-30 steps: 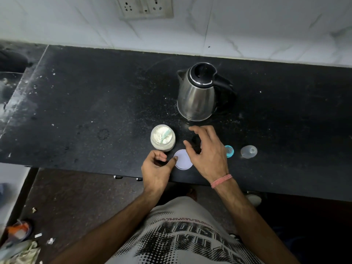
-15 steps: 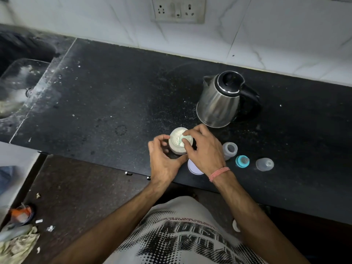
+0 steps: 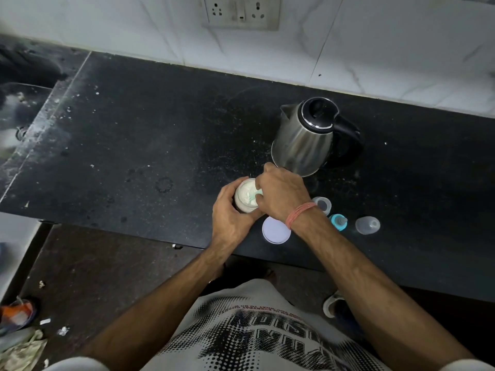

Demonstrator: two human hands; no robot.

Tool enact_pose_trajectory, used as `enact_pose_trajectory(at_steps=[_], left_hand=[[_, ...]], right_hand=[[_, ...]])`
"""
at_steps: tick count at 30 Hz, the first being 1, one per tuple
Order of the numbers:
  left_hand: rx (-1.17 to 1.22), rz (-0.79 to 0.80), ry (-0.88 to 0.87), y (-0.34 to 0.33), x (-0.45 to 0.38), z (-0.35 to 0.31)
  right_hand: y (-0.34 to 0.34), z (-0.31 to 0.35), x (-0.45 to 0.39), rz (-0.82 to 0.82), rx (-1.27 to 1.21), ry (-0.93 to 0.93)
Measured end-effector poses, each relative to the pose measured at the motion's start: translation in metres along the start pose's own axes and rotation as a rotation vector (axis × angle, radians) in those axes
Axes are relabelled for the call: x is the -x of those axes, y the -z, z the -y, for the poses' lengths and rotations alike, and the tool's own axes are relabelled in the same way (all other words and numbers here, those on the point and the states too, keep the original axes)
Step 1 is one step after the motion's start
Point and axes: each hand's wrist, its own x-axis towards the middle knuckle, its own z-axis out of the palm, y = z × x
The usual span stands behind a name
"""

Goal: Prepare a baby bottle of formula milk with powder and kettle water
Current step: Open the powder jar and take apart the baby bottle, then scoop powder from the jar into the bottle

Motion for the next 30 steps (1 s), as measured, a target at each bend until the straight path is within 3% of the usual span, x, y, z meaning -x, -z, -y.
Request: enact_pose_trajectory(at_steps=[6,19,24,30], left_hand=[[0.030,-0.019,0.009,-0.001,0.001,-0.005],[-0.006,-0.005,0.046,0.000,0.000,0.001],[-0.087,0.018,0.040,0.000,0.002,0.000],[-0.294,-0.051,-0.181,-0.003,0.013,-0.023]], right_hand=[[-0.010,0.000,0.007,0.020,-0.226,-0.112],[-0.042,-0.024,0.030,-0.195,-0.876,-0.396],[-0.050,-0.037,0.034,-0.140,-1.257,-0.565],[-0.048,-0.053,0.047,-0.154,-1.568,-0.646]])
